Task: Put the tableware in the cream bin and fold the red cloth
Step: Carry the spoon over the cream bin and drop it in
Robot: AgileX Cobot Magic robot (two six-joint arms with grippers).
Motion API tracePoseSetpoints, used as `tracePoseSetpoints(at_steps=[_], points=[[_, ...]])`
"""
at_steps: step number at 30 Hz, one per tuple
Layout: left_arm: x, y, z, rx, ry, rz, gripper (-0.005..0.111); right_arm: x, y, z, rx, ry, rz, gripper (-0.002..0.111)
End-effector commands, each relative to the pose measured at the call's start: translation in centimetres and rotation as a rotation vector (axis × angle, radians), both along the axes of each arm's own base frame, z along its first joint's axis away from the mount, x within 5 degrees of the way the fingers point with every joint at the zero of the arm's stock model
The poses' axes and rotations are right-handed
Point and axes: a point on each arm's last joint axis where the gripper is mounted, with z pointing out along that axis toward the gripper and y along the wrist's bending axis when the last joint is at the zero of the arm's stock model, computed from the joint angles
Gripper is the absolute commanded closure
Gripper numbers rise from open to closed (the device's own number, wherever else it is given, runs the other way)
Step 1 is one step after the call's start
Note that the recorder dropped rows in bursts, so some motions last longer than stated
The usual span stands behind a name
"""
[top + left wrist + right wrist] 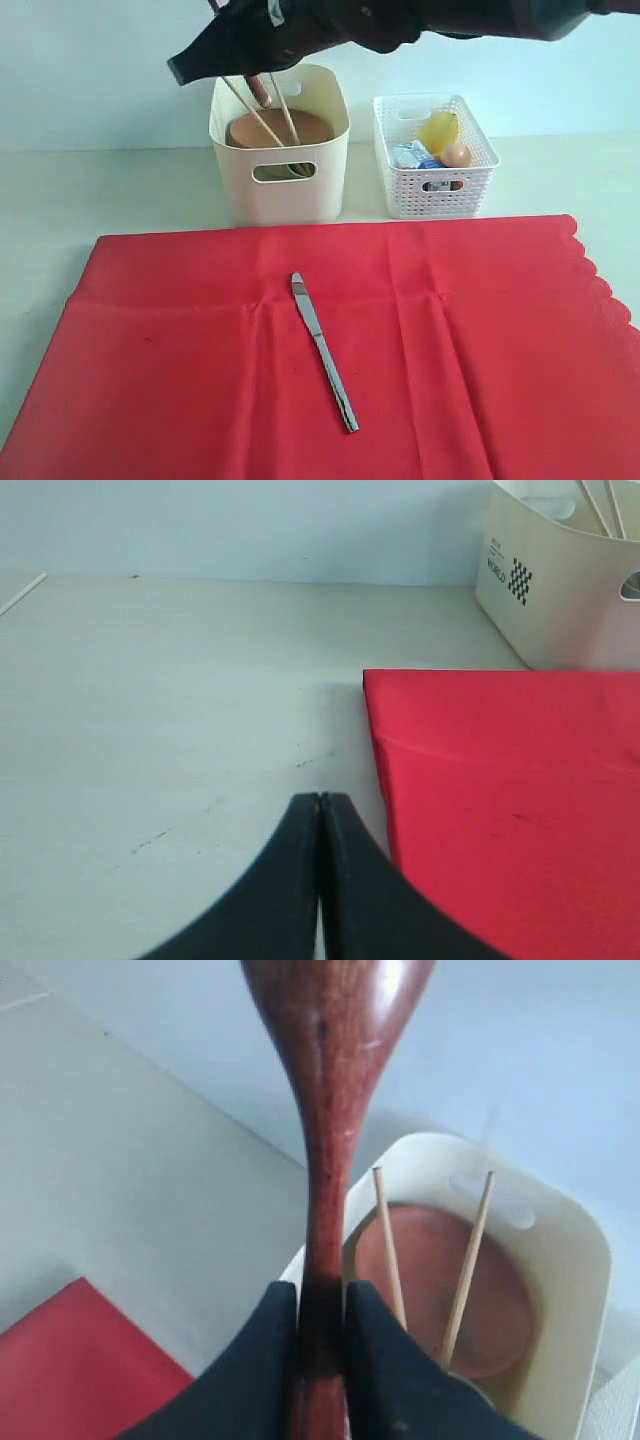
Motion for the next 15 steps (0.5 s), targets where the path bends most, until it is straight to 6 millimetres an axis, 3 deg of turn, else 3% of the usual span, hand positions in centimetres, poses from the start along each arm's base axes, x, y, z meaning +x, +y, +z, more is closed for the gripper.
tracePoseSetpoints(at_steps=[1,8,15], points=[[0.0,0.0,0.1,0.004,-0.017,-0.002,0.107,1.8,-2.1,0.3,0.089,-0.097,0.008,0.108],[0.0,0.0,0.1,0.004,-0.017,-0.002,0.107,5.8,-5.6,-1.4,0.164,-0.164,-0.039,0.108],[0.0,0.0,0.1,0.004,-0.017,-0.002,0.107,8.8,-6.8,-6.0,0.197,-0.173,-0.037,0.108]])
